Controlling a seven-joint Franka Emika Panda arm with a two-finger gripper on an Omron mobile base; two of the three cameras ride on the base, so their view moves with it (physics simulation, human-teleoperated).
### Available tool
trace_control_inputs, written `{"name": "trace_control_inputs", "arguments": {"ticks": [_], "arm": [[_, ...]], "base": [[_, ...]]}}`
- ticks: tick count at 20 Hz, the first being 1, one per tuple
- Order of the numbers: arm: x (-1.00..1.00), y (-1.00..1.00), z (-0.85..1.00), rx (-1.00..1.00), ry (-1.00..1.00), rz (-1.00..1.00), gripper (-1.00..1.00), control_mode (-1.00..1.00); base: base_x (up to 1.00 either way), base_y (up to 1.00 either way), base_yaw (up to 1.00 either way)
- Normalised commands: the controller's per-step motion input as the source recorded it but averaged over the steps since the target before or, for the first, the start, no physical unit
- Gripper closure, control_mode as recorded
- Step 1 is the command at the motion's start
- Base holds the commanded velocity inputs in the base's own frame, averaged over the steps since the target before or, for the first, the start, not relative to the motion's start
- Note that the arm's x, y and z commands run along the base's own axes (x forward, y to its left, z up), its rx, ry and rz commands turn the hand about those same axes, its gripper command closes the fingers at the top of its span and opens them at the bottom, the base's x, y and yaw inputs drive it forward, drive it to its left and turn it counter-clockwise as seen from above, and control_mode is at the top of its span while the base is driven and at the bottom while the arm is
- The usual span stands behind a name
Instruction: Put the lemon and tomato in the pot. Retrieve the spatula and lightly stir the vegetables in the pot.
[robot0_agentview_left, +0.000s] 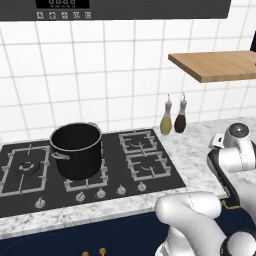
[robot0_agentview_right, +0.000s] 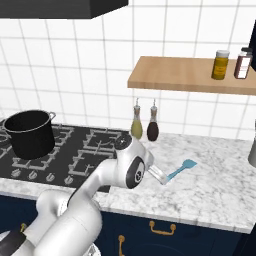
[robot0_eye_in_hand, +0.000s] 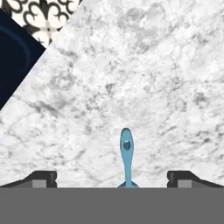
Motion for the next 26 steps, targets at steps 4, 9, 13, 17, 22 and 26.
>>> {"name": "trace_control_inputs", "arguments": {"ticks": [4, 9, 13, 17, 22, 26], "arm": [[0.36, -0.08, -0.43, 0.05, 0.02, 0.08, -1.0, -1.0], [0.37, -0.04, -0.37, 0.01, 0.04, 0.07, -1.0, -1.0], [0.26, -0.13, -0.41, 0.0, 0.04, 0.05, -1.0, -1.0], [0.27, -0.22, -0.32, 0.0, 0.01, 0.03, -1.0, -1.0], [0.32, -0.23, -0.32, 0.0, 0.02, 0.01, -1.0, -1.0], [0.27, -0.12, -0.3, 0.0, 0.02, 0.01, -1.0, -1.0]], "base": [[0.0, 0.0, 0.0], [0.0, 0.0, 0.0], [0.0, 0.0, 0.0], [0.0, 0.0, 0.0], [0.0, 0.0, 0.0], [0.0, 0.0, 0.0]]}}
